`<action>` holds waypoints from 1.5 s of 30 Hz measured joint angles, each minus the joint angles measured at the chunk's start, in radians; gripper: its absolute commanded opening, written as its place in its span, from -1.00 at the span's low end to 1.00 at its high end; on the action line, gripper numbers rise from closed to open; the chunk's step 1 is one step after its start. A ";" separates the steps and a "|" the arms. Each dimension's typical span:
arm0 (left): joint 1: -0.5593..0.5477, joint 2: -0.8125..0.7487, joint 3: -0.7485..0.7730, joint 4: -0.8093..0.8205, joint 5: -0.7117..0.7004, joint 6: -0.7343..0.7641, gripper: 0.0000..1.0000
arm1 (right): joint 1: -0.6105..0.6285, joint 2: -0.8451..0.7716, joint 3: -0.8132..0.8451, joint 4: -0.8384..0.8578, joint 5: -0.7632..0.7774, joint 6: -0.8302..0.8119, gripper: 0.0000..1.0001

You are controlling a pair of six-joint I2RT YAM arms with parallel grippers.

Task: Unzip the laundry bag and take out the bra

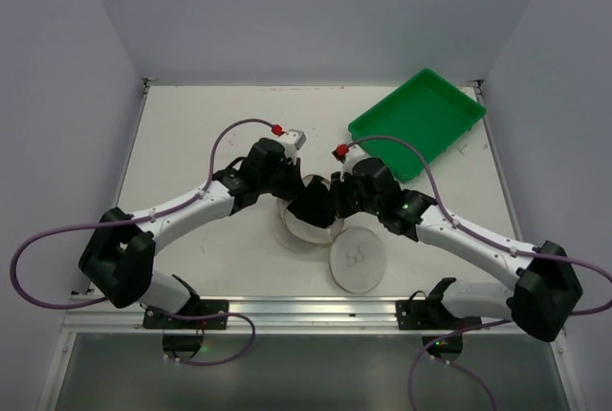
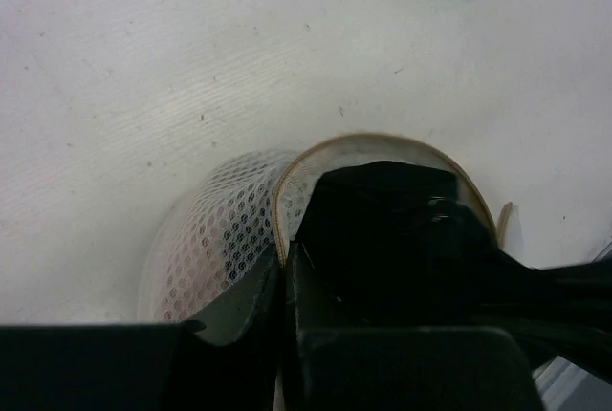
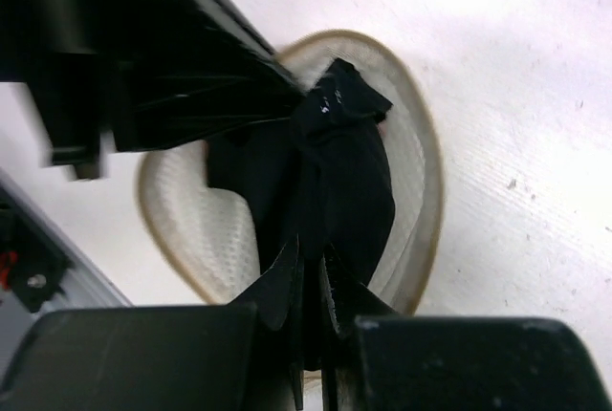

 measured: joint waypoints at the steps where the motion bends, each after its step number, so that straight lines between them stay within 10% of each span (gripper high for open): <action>1: 0.003 -0.001 -0.001 0.000 -0.002 0.000 -0.86 | 0.000 -0.029 -0.002 0.008 -0.011 -0.001 -1.00; 30: 0.081 -0.055 -0.065 -0.029 -0.062 0.002 -0.88 | -0.025 -0.424 0.078 0.012 0.092 -0.049 -1.00; 45: 0.096 -0.064 -0.084 -0.032 -0.065 0.001 -0.88 | -0.492 -0.266 0.219 0.012 0.203 0.037 -1.00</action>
